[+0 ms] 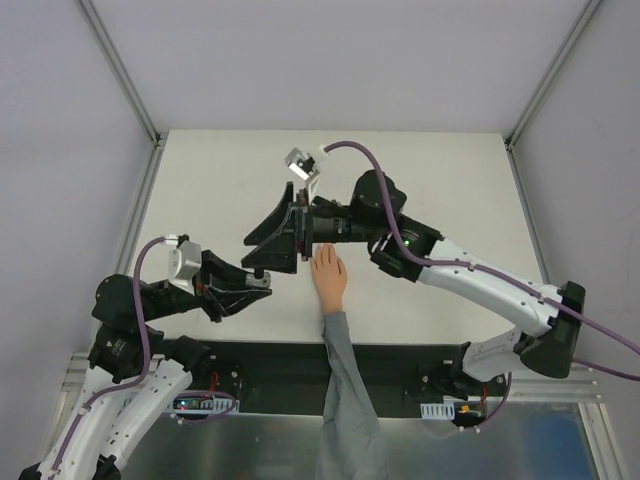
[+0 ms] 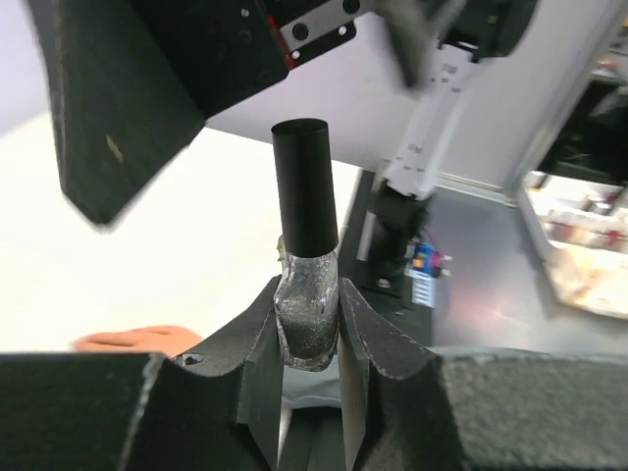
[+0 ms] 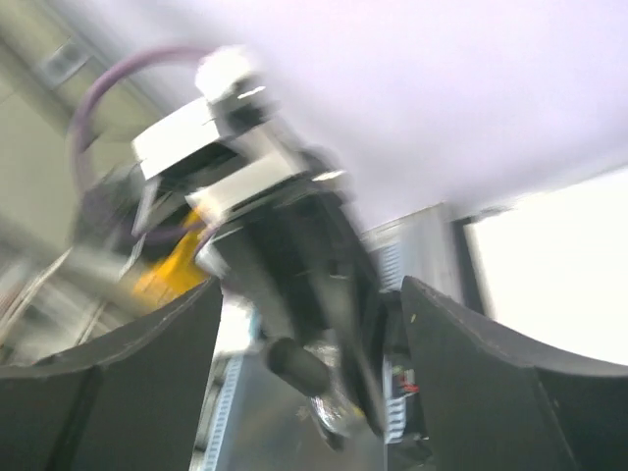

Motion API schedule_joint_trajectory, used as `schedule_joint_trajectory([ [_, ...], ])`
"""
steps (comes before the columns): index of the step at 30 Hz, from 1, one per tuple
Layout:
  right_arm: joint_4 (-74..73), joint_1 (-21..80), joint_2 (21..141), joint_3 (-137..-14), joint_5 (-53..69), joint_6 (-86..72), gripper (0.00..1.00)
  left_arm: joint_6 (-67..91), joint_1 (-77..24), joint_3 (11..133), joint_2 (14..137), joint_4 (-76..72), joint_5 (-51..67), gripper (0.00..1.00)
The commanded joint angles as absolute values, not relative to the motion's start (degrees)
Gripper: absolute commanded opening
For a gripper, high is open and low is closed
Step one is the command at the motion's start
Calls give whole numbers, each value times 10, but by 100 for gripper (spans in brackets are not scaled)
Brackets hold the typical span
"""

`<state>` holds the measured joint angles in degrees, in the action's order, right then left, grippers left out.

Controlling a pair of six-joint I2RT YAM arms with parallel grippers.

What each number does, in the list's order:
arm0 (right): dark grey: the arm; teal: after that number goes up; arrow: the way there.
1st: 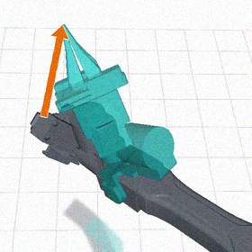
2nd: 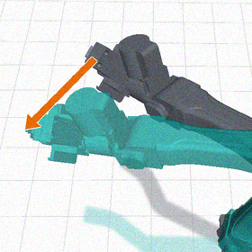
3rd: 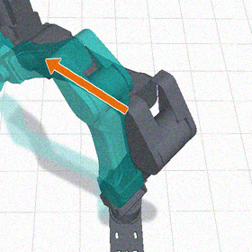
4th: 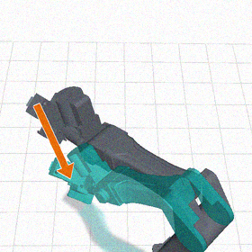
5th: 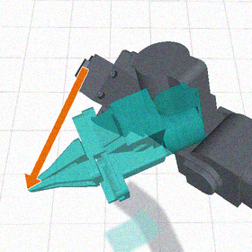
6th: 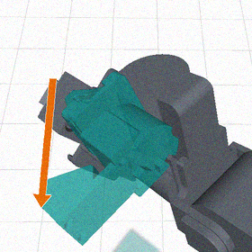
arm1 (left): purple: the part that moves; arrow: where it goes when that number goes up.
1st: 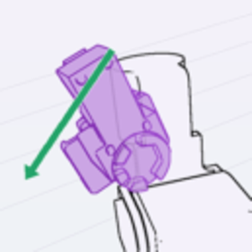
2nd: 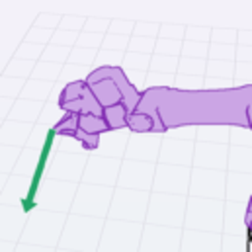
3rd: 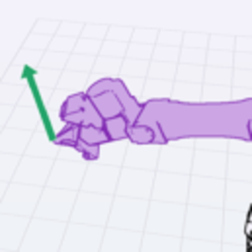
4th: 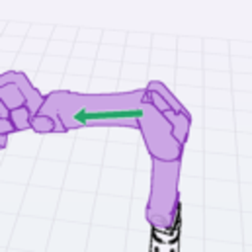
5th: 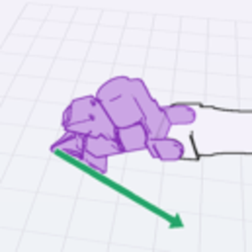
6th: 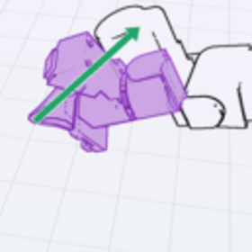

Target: Paint the nails

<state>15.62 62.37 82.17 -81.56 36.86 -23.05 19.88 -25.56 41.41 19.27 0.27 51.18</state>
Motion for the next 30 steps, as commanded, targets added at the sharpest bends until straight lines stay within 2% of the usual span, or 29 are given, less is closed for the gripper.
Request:
schedule_joint_trajectory([
  [1, -30, 656, 760, -829, 70, -172, 77, 104, -258, 446, 180, 53, 415, 0],
  [4, -105, 695, 766, -861, -53, -158, 77, 88, -258, 443, 175, 60, 376, 0],
  [6, -141, 723, 785, -893, -121, -149, 72, 81, -258, 439, 172, 61, 362, 0],
  [16, -166, 804, 867, -989, -306, -85, 56, 75, -258, 432, 170, 62, 300, 0],
  [21, -165, 827, 899, -1026, -366, -44, 37, 78, -258, 430, 170, 62, 293, 0],
  [28, -176, 841, 924, -1054, -395, -37, 21, 85, -259, 430, 171, 62, 284, 0],
  [30, -171, 841, 916, -1040, -391, -39, 0, 91, -258, 432, 173, 62, 284, 0],
])
